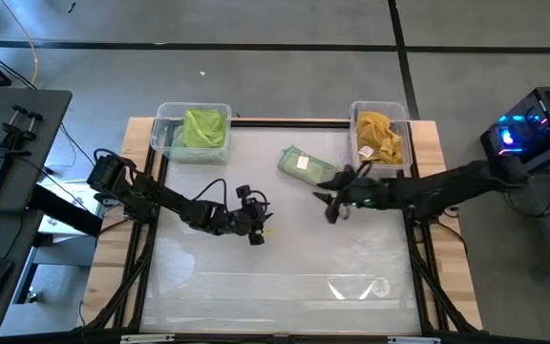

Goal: Sort towels by color in basket
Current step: Put the green microfiber towel into the left transparent bin

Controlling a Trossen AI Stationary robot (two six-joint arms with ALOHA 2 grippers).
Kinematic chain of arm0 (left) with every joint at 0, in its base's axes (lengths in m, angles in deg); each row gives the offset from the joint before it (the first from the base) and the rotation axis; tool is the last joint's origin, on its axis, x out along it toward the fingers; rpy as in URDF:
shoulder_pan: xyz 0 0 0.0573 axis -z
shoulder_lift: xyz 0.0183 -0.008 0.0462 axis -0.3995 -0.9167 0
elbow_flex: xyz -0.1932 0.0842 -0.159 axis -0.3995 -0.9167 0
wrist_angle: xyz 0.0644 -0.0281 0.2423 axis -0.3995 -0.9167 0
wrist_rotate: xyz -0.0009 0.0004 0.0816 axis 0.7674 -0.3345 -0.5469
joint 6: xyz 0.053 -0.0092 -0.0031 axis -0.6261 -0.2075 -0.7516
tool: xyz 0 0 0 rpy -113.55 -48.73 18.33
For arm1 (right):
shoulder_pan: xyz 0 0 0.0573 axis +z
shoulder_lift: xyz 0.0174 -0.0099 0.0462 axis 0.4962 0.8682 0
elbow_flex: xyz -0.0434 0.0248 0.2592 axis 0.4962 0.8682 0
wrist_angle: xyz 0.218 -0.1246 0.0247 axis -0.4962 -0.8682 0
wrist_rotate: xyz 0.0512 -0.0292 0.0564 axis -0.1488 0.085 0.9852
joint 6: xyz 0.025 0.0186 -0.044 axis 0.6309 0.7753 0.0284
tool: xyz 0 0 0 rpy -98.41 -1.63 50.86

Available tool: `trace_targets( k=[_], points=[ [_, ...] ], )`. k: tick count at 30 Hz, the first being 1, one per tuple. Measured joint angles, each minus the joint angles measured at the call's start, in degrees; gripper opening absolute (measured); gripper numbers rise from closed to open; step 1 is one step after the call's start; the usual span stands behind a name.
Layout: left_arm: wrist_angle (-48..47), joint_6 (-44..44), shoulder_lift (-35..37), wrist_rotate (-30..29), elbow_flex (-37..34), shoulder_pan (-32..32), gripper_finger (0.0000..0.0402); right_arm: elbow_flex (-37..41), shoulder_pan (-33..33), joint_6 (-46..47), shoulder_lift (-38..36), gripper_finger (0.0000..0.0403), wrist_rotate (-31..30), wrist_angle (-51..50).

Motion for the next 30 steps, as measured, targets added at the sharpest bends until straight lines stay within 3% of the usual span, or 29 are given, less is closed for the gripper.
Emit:
trace_targets(
  k=[5,11,20,23,28,30],
  points=[
    [-6.81,-0.11,3.96,-4.83,0.00,0.95,0.0131,-6.16,-2.49,-3.51,11.53,0.0144,-0.57,-3.27],
    [-17.43,5.77,10.03,-8.10,0.00,2.07,0.0131,-14.81,-9.70,-9.12,22.94,0.0144,-0.86,-10.83],
    [-25.58,12.95,10.72,-8.25,0.01,2.44,0.0131,-19.41,-18.81,-8.06,35.42,0.0138,9.57,-13.99],
    [-26.60,14.04,10.70,-8.31,0.00,2.44,0.0131,-19.53,-18.25,-7.01,37.50,0.0107,9.85,-14.12],
    [-25.59,14.05,10.70,-8.73,0.00,2.70,0.0131,-19.47,-13.18,-6.64,38.63,0.0021,7.43,-12.98],
    [-23.12,13.89,10.48,-8.71,0.00,2.79,0.0131,-19.37,-10.18,-5.45,38.79,0.0010,7.05,-11.41]
  ],
)
